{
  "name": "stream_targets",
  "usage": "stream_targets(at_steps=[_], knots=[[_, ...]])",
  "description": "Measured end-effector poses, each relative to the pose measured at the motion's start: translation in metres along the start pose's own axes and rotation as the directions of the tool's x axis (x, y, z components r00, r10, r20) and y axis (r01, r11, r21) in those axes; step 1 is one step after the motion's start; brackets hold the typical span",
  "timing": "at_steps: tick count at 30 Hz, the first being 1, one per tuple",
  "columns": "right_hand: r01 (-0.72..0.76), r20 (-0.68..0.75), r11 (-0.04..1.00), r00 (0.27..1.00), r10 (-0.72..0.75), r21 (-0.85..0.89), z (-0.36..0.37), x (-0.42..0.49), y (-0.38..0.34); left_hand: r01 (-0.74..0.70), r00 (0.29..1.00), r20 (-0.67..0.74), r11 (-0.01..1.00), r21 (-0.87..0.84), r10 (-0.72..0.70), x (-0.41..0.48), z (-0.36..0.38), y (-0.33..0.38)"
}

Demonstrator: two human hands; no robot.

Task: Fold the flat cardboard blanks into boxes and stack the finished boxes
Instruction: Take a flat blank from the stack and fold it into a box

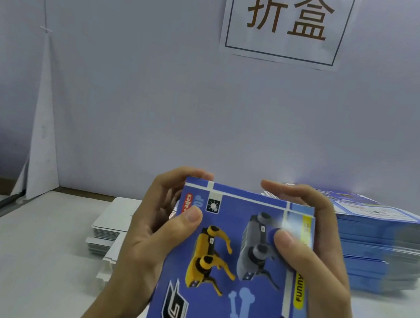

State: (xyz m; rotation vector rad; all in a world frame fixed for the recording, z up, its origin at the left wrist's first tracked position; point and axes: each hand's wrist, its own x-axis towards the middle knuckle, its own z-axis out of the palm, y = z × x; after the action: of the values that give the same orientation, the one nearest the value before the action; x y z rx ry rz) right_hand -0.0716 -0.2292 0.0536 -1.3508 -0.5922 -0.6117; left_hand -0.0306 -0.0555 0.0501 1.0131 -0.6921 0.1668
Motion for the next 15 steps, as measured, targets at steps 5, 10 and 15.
stream_targets(at_steps=[5,10,15], knots=[[0.047,-0.041,0.990,0.998,-0.053,-0.136,-0.0009,0.0014,-0.0019,-0.022,0.999,-0.037,1.000,0.002,0.022,-0.0030,0.0048,0.0004],[-0.008,-0.073,0.994,0.997,0.000,-0.107,-0.0011,-0.0013,-0.0037,-0.095,0.991,-0.091,0.993,0.070,0.101,-0.0044,0.0085,-0.0030],[-0.013,-0.085,0.992,0.996,0.002,-0.129,0.0025,-0.0023,-0.0047,-0.065,0.994,-0.089,0.996,0.060,0.070,-0.0042,0.0054,-0.0019]])
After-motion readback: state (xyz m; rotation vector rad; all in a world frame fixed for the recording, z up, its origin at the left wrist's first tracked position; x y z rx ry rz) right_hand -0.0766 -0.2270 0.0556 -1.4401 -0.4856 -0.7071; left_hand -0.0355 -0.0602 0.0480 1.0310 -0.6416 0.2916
